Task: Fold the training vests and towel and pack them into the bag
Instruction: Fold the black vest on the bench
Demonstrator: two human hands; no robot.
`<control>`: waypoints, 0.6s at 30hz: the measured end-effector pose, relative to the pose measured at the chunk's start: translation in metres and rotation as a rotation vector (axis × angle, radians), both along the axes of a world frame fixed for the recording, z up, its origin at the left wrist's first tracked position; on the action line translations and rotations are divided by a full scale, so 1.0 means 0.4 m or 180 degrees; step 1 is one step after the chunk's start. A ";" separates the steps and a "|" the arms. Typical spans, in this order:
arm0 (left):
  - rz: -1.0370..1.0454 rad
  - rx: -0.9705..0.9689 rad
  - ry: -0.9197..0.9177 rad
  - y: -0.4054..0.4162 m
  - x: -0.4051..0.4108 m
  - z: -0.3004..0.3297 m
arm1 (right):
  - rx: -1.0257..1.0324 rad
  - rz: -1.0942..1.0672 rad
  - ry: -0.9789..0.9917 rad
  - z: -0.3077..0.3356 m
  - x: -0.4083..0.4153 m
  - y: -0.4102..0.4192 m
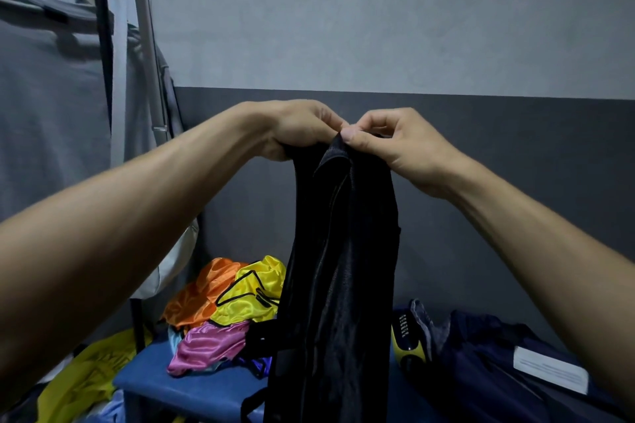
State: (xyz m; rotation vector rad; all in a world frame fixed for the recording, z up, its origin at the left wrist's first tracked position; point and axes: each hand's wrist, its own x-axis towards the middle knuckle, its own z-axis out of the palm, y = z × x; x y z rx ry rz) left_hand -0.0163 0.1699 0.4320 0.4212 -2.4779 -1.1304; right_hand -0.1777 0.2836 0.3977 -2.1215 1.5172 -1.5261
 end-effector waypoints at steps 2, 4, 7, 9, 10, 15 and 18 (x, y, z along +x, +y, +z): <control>0.0039 0.0006 0.0103 -0.001 -0.003 -0.007 | 0.0129 0.0039 -0.0200 0.005 0.000 0.002; 0.0044 0.0101 0.0233 -0.003 -0.002 -0.012 | 0.0245 0.0066 -0.0347 0.010 -0.007 0.004; -0.0203 0.0424 0.0451 -0.006 0.011 -0.016 | 0.0323 0.0063 -0.0417 0.007 -0.021 0.005; -0.0372 0.0587 0.0573 -0.016 0.022 -0.024 | 0.0139 0.0021 -0.0460 0.001 -0.031 0.002; -0.0393 0.0627 0.0587 -0.025 0.026 -0.033 | -0.0006 0.0019 -0.0517 0.001 -0.035 0.001; -0.0140 0.0615 0.0673 -0.051 0.028 -0.100 | -0.0280 0.0103 -0.0509 0.021 -0.062 0.008; 0.0281 0.0136 0.1217 -0.044 0.016 -0.094 | -0.0138 0.0076 -0.0301 0.009 -0.077 0.008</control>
